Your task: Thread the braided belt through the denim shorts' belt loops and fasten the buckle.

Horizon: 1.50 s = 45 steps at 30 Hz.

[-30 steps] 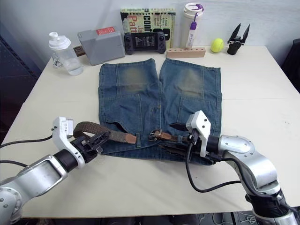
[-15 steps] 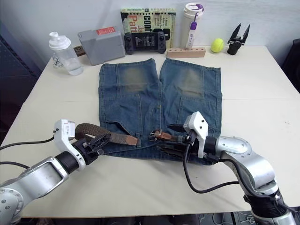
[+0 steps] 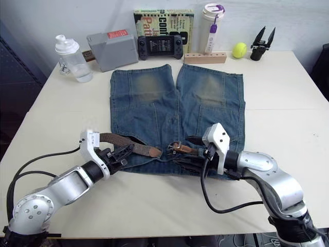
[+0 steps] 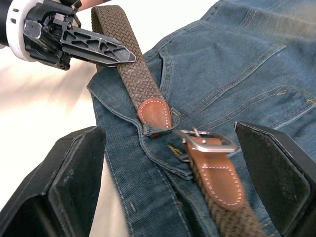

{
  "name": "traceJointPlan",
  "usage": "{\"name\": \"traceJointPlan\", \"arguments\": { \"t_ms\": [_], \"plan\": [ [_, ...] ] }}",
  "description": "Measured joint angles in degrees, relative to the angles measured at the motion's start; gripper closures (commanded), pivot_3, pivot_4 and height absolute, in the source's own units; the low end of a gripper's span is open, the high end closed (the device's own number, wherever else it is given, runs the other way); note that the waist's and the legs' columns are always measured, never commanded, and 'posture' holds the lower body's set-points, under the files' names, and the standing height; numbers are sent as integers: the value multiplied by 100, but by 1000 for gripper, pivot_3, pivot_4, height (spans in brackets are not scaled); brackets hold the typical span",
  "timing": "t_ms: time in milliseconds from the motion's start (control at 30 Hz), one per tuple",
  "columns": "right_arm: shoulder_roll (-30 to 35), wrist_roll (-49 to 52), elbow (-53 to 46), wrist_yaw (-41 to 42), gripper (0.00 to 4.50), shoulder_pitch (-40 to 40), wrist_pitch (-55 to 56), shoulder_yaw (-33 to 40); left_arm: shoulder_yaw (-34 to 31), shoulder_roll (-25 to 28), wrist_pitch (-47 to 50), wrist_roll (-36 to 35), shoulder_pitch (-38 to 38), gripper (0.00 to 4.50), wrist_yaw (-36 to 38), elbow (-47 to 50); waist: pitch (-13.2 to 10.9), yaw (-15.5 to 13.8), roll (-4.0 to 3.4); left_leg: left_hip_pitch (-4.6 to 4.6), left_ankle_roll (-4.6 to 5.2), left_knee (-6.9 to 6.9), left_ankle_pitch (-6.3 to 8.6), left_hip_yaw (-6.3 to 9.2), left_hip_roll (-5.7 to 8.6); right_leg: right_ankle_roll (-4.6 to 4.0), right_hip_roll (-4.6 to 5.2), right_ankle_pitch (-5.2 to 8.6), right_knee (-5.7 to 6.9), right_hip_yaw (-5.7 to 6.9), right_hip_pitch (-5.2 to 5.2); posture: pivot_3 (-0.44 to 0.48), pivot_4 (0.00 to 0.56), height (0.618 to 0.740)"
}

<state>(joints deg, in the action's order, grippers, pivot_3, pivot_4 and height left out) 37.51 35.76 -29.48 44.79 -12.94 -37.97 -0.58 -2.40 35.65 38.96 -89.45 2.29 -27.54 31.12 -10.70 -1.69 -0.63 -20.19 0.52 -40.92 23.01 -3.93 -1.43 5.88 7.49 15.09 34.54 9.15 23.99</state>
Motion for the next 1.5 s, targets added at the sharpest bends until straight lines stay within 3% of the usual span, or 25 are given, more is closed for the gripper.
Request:
{"name": "traceJointPlan", "arguments": {
  "t_ms": [400,733,900,1167,1500],
  "plan": [
    [0,21,-156,-68,73,62,-19,50,-581,174,252,-24,-622,4500,324,14,0,8,0,1,0,0,0,11,-5,0,2,0,-2,-1,-1,0,150,726],
    [-14,20,-156,-63,73,62,-19,34,-547,161,77,-600,-280,4500,-967,684,0,22,0,5,0,3,0,26,-5,0,2,0,-2,-5,-1,0,150,726],
    [-14,20,-155,-42,73,58,-19,27,-539,505,51,-779,-326,4500,-1655,887,0,13,0,4,0,2,0,26,-4,0,3,0,-2,-6,-1,0,150,726],
    [-17,21,-155,-23,73,51,-19,-14,-308,601,-109,-1071,-345,4500,-2103,1106,0,15,0,5,0,2,0,25,-4,0,1,0,-2,-6,-2,0,150,726],
    [-28,76,-166,-66,73,45,-94,-54,-55,597,-229,-941,-59,4500,-2416,1088,0,11,0,4,0,1,0,19,-2,0,1,0,-3,-4,-3,0,150,726]
  ]
}}
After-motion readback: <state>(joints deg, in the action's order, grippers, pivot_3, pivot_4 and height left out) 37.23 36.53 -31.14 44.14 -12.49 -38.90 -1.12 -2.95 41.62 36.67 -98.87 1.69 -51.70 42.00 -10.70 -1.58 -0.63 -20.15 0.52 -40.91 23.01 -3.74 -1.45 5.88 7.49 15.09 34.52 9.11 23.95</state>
